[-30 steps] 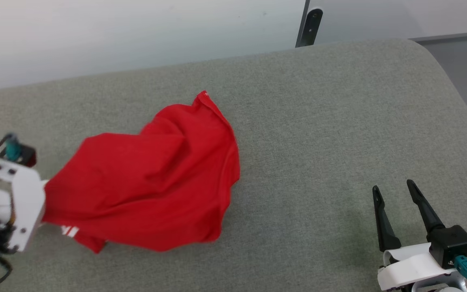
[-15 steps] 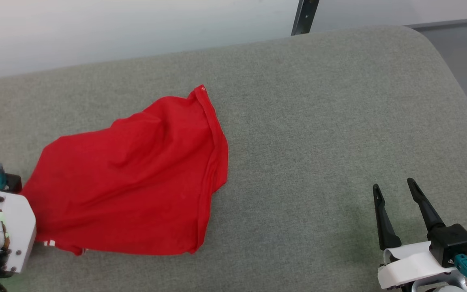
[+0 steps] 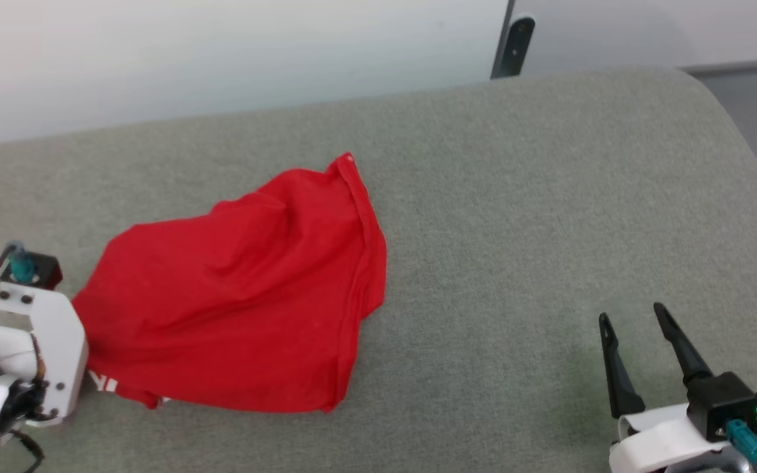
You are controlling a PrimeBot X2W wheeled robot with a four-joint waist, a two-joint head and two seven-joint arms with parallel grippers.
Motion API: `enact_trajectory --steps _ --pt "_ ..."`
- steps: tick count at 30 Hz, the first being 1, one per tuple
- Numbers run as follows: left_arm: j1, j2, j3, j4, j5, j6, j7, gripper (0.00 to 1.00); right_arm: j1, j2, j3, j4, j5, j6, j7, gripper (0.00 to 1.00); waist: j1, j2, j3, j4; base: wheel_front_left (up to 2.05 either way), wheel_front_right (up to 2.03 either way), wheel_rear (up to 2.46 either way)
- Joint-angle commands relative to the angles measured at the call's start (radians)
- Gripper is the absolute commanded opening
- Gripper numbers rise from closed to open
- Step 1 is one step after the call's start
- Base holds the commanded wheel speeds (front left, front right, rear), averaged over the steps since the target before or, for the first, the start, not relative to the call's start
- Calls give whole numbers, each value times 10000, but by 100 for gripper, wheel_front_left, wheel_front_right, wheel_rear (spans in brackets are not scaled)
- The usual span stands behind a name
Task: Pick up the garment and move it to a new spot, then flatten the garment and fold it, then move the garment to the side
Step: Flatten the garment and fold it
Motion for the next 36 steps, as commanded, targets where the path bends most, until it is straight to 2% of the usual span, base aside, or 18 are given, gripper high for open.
enact_trajectory --steps 1,6,11,18,25,27,29,31,33,36 --pt "23 -92 54 -132 -22 51 -105 100 184 12 21 18 -98 -10 -9 100 0 0 -339 257 0 0 0" --pt "474 -201 248 -752 -217 300 -547 100 423 12 128 26 -174 -10 -9 100 0 0 -809 492 0 0 0" --pt "1116 -362 438 -1627 -281 434 -1584 100 668 14 222 -14 -215 -10 -9 100 0 0 -1269 680 0 0 0" --pt "2144 -1258 735 -2900 -370 493 -4216 100 988 14 320 -152 -198 -10 -9 100 0 0 -1635 888 0 0 0" --pt "3079 -2343 971 -3378 -116 659 -7224 100 1122 14 527 -253 -179 -10 -9 100 0 0 -1787 956 0 0 0" --pt "3355 -2710 1051 -3350 -74 672 -8179 100 1177 12 520 -283 -163 -10 -9 100 0 0 -1822 991 0 0 0" --pt "3532 -3007 1063 -3365 -7 467 -9236 100 1202 14 548 -313 -149 -10 -9 100 0 0 -1846 1020 0 0 0" --pt "3766 -3313 1177 -3088 -20 515 -10072 100 1225 11 553 -320 -162 -10 -9 100 0 0 -1886 1064 0 0 0" --pt "3876 -3526 1129 -2949 108 313 -10882 100 1253 14 575 -301 -173 -10 -9 100 0 0 -1927 1099 0 0 0" --pt "4128 -3781 1271 -2553 206 318 -11445 100 1336 14 563 -277 -154 -10 -9 100 0 0 -1993 1159 0 0 0"
